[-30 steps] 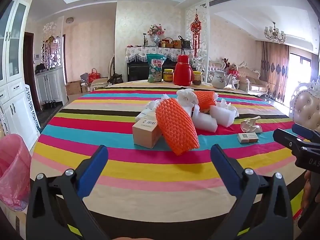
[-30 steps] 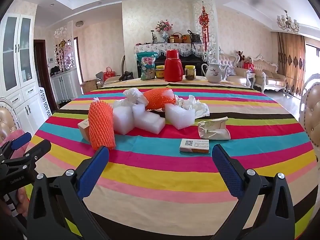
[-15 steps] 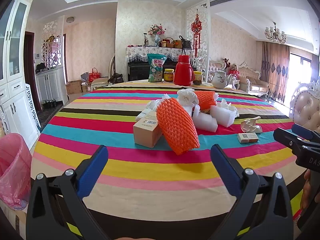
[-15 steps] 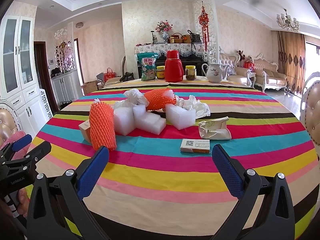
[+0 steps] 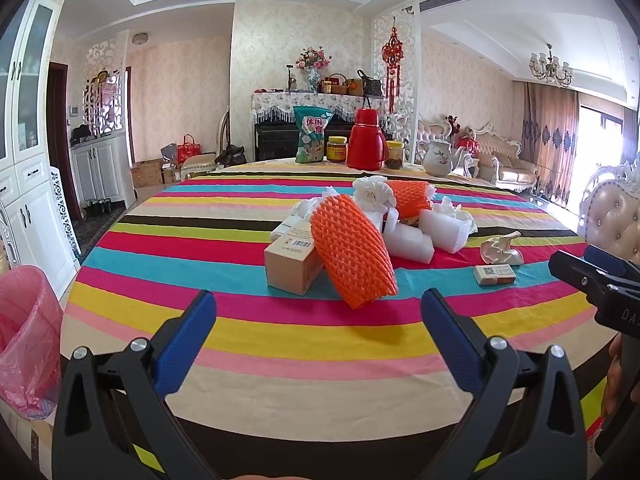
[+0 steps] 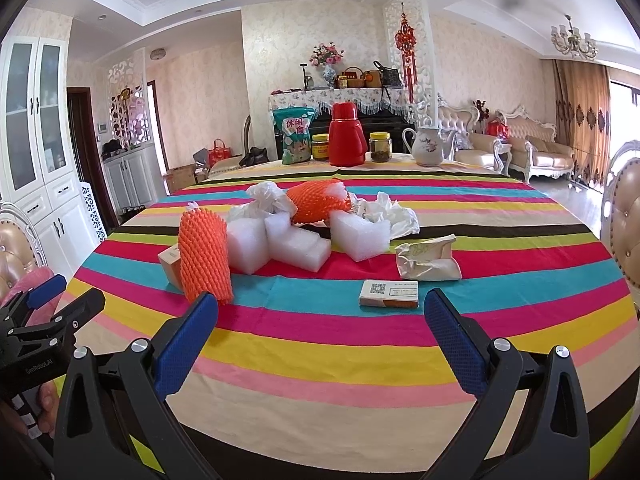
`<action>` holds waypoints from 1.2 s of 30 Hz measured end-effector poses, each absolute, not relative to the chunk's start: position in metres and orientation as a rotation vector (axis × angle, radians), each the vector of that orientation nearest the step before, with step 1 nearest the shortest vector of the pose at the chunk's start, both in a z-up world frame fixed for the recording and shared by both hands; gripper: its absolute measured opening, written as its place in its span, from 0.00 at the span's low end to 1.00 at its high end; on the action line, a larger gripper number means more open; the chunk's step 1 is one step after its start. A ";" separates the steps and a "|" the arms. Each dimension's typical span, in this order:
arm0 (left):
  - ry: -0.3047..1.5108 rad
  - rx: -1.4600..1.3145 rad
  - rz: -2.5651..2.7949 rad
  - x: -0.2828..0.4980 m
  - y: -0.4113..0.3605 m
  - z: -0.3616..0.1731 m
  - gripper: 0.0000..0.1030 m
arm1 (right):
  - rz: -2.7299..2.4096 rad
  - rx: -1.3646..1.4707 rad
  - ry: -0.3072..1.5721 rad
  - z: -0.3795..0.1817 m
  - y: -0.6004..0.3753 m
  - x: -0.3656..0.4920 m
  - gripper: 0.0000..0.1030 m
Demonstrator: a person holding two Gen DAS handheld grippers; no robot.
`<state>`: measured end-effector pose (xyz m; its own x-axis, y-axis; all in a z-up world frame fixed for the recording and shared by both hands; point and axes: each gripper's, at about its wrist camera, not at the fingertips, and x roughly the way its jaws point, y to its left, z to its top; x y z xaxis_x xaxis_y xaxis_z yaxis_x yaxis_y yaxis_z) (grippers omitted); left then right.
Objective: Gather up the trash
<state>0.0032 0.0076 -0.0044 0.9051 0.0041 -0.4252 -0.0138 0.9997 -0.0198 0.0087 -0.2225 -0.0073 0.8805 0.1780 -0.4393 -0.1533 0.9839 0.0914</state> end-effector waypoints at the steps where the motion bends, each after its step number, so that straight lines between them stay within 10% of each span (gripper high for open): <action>1: 0.438 -0.023 0.007 0.003 0.008 -0.005 0.96 | 0.173 0.055 0.463 -0.007 -0.223 0.009 0.94; 36: 0.437 -0.021 -0.005 -0.001 0.005 -0.002 0.96 | 0.166 0.068 0.456 -0.004 -0.230 0.004 0.94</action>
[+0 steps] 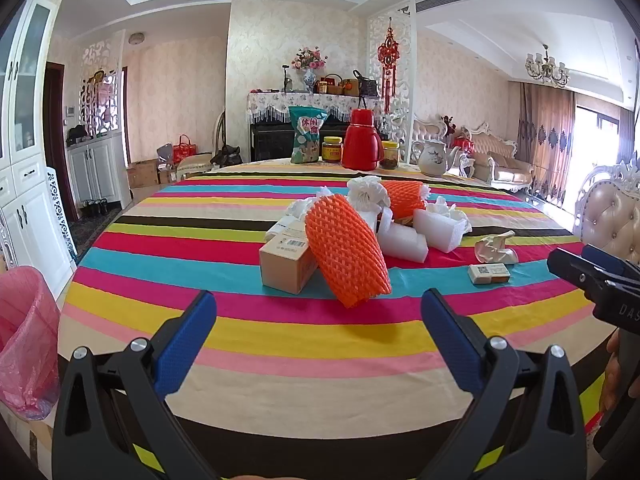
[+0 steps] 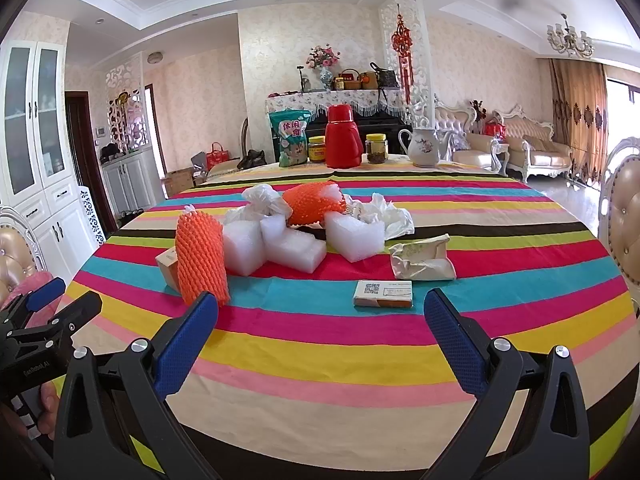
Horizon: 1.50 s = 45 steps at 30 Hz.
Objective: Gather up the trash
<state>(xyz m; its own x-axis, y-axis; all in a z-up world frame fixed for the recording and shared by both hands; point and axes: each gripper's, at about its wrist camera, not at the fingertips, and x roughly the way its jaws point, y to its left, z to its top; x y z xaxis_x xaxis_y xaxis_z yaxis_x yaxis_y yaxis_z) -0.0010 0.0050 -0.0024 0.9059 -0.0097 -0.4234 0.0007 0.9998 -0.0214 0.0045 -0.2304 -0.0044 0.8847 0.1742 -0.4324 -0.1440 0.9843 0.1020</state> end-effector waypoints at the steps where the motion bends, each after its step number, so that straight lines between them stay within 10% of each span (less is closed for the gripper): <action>1: 0.437 -0.021 -0.005 -0.001 0.005 -0.002 0.96 | 0.166 0.069 0.457 -0.005 -0.231 0.004 0.94; 45: 0.822 -0.201 0.046 0.166 -0.023 -0.059 0.95 | 0.341 0.001 0.860 -0.079 -0.263 0.185 0.84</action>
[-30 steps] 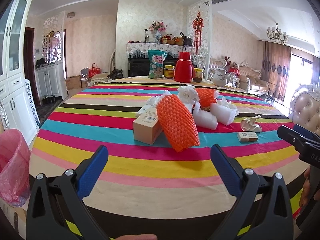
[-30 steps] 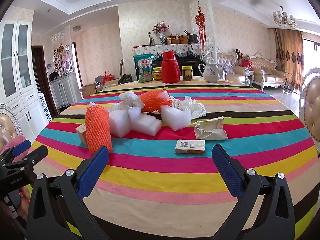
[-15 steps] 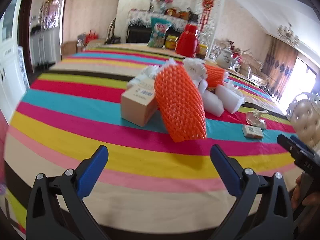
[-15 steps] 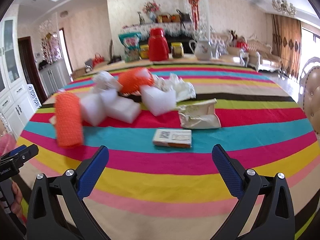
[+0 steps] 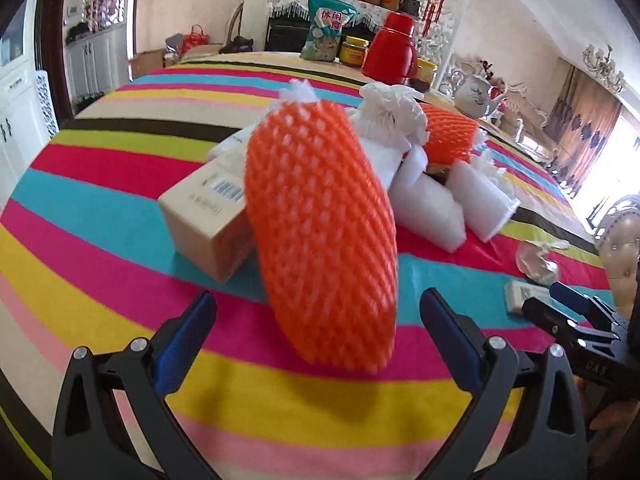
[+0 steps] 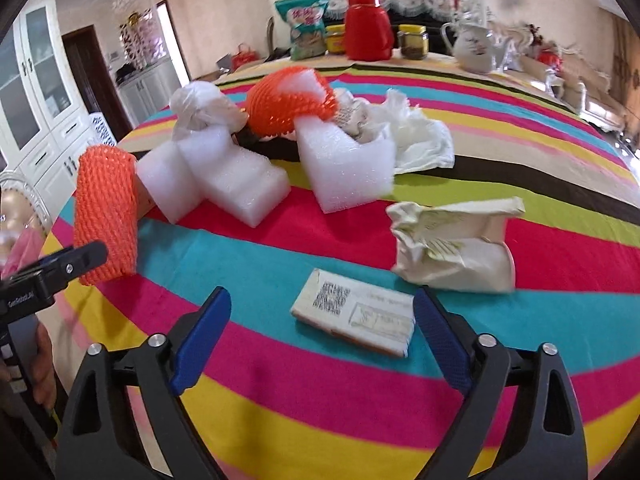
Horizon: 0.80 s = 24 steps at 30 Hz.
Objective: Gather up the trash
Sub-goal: 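Grasp the orange foam net with the left tool while the right tool grasps the white card box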
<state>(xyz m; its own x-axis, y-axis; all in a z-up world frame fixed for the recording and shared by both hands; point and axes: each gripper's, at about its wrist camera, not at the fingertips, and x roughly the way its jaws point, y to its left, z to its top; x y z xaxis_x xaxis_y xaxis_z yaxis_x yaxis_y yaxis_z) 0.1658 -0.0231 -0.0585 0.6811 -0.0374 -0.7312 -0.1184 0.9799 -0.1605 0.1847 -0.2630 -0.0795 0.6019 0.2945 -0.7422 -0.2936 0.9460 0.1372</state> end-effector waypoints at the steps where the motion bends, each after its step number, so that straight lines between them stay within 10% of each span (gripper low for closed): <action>1: 0.819 -0.188 0.058 0.171 -0.026 -0.060 0.94 | 0.341 -0.012 0.860 -0.080 -0.263 0.189 0.84; 6: 0.841 -0.155 0.054 0.185 -0.035 -0.065 0.87 | 0.398 -0.056 0.889 -0.086 -0.262 0.204 0.80; 16: 0.863 -0.096 -0.021 0.181 -0.037 -0.071 0.32 | 0.427 -0.076 0.906 -0.089 -0.261 0.163 0.35; 24: 0.774 -0.116 -0.071 0.141 -0.021 -0.050 0.22 | 0.380 -0.029 0.833 -0.078 -0.256 0.124 0.32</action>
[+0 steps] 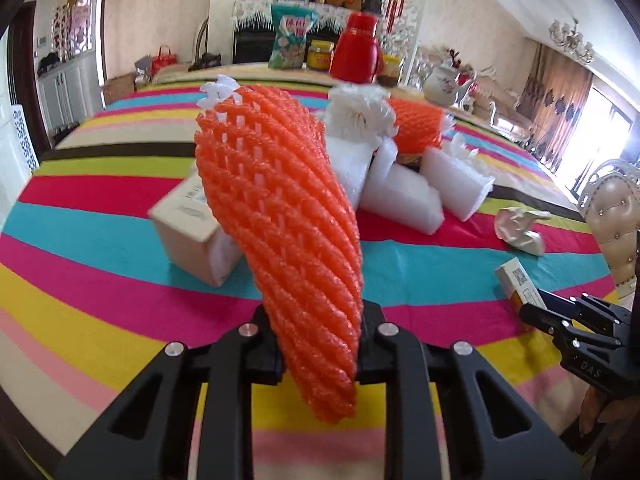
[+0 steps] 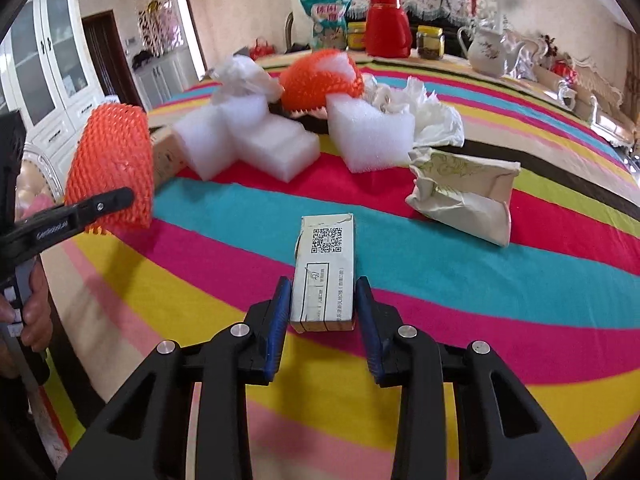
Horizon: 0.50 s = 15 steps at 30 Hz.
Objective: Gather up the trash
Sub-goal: 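Grasp the orange foam net with the left tool while the right tool grasps the white card box, then drop the orange net into the pink bin with the left tool while the right tool holds the card box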
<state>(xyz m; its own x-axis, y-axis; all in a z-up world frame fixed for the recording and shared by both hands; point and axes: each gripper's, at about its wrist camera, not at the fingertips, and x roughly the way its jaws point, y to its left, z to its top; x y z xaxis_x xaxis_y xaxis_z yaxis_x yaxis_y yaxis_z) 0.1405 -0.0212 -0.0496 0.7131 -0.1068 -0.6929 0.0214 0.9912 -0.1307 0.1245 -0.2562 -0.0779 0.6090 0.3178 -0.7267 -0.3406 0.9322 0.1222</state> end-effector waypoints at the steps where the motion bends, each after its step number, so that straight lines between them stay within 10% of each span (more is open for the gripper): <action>1: 0.760 -0.116 -0.072 0.134 -0.020 -0.046 0.22 | 0.381 -0.020 0.822 -0.075 -0.254 0.121 0.32; 15: 0.677 -0.098 -0.021 0.058 0.042 -0.024 0.22 | 0.519 -0.003 0.698 -0.043 -0.172 0.071 0.32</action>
<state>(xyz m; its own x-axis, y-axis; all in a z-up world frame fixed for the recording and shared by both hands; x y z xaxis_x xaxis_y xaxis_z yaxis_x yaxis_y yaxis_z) 0.0583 0.0419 -0.0238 0.7794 -0.0517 -0.6243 -0.0121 0.9952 -0.0975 0.0706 -0.1716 -0.0428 0.6450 0.4546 -0.6142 -0.4568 0.8738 0.1669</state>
